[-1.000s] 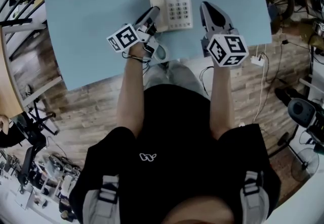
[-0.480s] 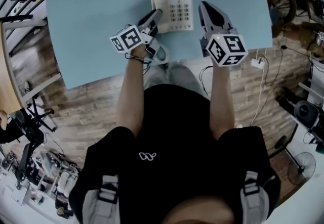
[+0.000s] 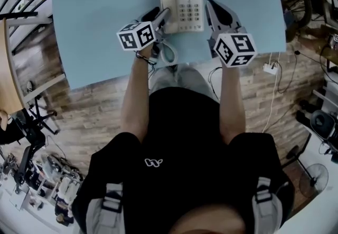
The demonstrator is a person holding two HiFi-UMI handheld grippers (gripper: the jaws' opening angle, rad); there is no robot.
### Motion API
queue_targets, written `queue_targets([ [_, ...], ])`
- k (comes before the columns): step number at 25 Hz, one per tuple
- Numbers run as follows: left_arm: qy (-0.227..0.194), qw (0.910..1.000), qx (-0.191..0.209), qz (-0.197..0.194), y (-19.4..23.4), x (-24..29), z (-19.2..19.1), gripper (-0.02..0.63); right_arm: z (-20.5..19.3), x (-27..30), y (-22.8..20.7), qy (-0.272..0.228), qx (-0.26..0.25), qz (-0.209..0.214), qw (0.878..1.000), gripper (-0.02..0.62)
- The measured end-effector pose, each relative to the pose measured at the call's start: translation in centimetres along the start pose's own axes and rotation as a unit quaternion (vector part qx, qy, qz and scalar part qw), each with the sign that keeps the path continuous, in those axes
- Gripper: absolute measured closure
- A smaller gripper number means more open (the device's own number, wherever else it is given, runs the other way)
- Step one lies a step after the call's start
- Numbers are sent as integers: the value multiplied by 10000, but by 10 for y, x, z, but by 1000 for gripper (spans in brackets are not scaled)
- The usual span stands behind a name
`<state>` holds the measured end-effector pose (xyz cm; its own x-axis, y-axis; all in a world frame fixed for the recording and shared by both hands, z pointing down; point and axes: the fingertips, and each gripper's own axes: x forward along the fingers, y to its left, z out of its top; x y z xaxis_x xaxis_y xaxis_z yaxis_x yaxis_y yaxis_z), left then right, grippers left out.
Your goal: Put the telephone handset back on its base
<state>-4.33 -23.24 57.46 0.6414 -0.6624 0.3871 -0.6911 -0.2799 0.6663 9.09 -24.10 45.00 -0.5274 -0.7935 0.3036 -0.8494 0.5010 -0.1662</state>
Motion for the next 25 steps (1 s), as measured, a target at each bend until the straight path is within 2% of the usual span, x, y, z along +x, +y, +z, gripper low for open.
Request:
queue_targets([
  [6, -50, 9993, -243, 276, 5, -4, -2, 417, 1, -3, 6, -28, -30, 80, 10000, 601],
  [12, -634, 9968, -210, 431, -6, -22, 31, 432, 5, -7, 11, -83, -120, 132, 9998, 601],
  [14, -893, 9946, -85, 514, -14, -31, 48, 467, 6, -9, 13, -113, -131, 147, 9997, 601],
  [17, -1315, 9881, 235, 760, -26, -47, 76, 585, 11, -13, 16, -194, -148, 164, 9996, 601],
  [18, -1432, 9857, 355, 816, -31, -52, 85, 601, 14, -14, 16, -232, -155, 170, 9995, 601],
  [25, -2147, 9650, 1111, 1019, -82, -94, 145, 606, 51, -25, 29, -633, -321, 272, 9971, 601],
])
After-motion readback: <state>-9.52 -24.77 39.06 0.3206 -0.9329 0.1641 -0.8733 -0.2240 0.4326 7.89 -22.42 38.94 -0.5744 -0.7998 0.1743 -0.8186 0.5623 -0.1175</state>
